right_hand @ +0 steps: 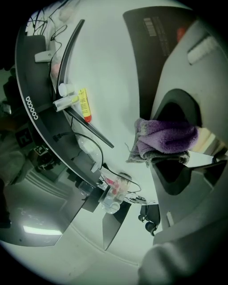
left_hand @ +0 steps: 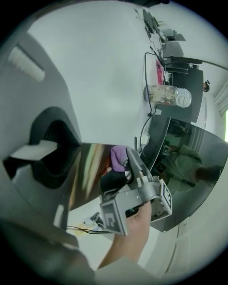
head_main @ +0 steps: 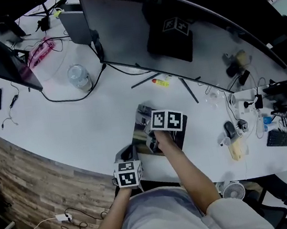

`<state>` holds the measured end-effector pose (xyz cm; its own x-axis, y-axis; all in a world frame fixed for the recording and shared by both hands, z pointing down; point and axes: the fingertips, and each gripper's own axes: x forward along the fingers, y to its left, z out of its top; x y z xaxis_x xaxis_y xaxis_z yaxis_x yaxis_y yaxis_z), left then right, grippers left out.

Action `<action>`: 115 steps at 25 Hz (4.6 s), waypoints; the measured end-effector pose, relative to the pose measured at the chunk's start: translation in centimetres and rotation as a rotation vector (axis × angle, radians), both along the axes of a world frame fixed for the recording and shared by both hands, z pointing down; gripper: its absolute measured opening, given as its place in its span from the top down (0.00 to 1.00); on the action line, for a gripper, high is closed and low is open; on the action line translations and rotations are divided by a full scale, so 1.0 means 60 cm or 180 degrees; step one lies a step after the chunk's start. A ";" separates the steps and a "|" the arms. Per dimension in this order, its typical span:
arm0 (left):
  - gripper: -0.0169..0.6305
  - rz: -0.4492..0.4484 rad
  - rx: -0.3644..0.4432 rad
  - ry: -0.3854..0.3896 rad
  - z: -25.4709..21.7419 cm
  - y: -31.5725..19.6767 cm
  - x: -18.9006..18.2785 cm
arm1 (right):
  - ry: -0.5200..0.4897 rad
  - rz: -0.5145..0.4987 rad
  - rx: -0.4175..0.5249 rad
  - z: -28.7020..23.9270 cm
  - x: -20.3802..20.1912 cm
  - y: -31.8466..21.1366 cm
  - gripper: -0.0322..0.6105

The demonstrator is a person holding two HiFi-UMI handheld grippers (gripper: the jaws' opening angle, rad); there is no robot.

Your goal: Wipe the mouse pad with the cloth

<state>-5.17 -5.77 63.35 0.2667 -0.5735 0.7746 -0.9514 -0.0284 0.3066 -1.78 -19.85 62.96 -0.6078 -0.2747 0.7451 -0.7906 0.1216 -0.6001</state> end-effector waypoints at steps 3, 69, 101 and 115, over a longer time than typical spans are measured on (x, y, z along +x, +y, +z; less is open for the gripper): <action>0.97 -0.0071 -0.0008 0.0081 -0.002 0.001 -0.002 | 0.0007 -0.0021 -0.0019 0.000 0.000 0.002 0.66; 0.97 -0.0126 0.0058 -0.0088 -0.001 0.003 0.008 | 0.0204 0.0322 -0.0186 0.007 0.240 0.031 0.65; 0.97 -0.0050 0.0059 -0.0112 -0.002 0.006 0.011 | 0.0365 0.0480 -0.0259 0.010 0.363 0.050 0.65; 0.97 -0.0037 0.0081 -0.0161 -0.001 0.007 0.010 | 0.0543 0.0586 -0.0268 0.012 0.405 0.058 0.65</action>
<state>-4.54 -5.36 63.29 0.2207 -0.5960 0.7721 -0.9660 -0.0243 0.2574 22.54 -16.37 63.67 -0.4168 -0.3018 0.8575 -0.8855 -0.0784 -0.4580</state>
